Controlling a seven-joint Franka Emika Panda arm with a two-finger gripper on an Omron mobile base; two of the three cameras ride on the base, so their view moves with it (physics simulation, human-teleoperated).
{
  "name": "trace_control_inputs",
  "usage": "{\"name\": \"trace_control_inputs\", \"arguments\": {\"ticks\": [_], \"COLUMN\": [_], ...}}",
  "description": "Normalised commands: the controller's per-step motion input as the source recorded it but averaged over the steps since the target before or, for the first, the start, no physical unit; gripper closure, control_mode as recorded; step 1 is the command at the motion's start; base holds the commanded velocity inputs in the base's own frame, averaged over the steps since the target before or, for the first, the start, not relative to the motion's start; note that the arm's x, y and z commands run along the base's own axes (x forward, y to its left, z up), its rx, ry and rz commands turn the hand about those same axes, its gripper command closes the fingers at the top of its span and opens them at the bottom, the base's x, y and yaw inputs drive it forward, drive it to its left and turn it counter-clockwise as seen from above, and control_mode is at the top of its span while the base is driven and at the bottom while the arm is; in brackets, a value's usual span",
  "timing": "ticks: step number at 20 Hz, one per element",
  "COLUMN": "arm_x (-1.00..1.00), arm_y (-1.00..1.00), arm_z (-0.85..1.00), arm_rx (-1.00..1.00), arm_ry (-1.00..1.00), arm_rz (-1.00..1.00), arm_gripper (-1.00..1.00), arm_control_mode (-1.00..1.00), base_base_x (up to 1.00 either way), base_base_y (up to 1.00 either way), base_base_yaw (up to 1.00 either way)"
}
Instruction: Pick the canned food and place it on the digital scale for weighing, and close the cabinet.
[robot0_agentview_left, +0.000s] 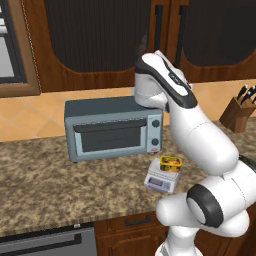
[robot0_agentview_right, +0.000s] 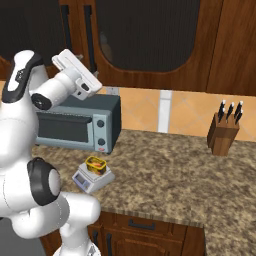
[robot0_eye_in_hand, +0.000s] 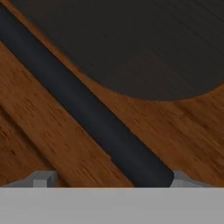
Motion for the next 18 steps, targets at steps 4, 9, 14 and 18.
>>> {"name": "trace_control_inputs", "arguments": {"ticks": [4, 9, 14, 18], "arm_x": [1.0, 1.0, 1.0, 1.0], "arm_y": [-0.18, -0.18, -0.02, 0.05], "arm_z": [-1.0, -1.0, -1.0, -1.0], "arm_rx": [0.04, 0.0, -0.09, -0.28], "arm_ry": [-0.11, -0.01, 0.0, 0.0], "arm_rz": [0.18, 0.2, 0.2, 0.3], "arm_gripper": [-1.0, -1.0, -1.0, -1.0], "arm_control_mode": [-1.0, -1.0, -1.0, -1.0], "base_base_x": [0.0, 0.0, 0.0, 0.0], "base_base_y": [0.0, 0.0, 0.0, 0.0], "base_base_yaw": [0.0, 0.0, 0.0, 0.0]}}
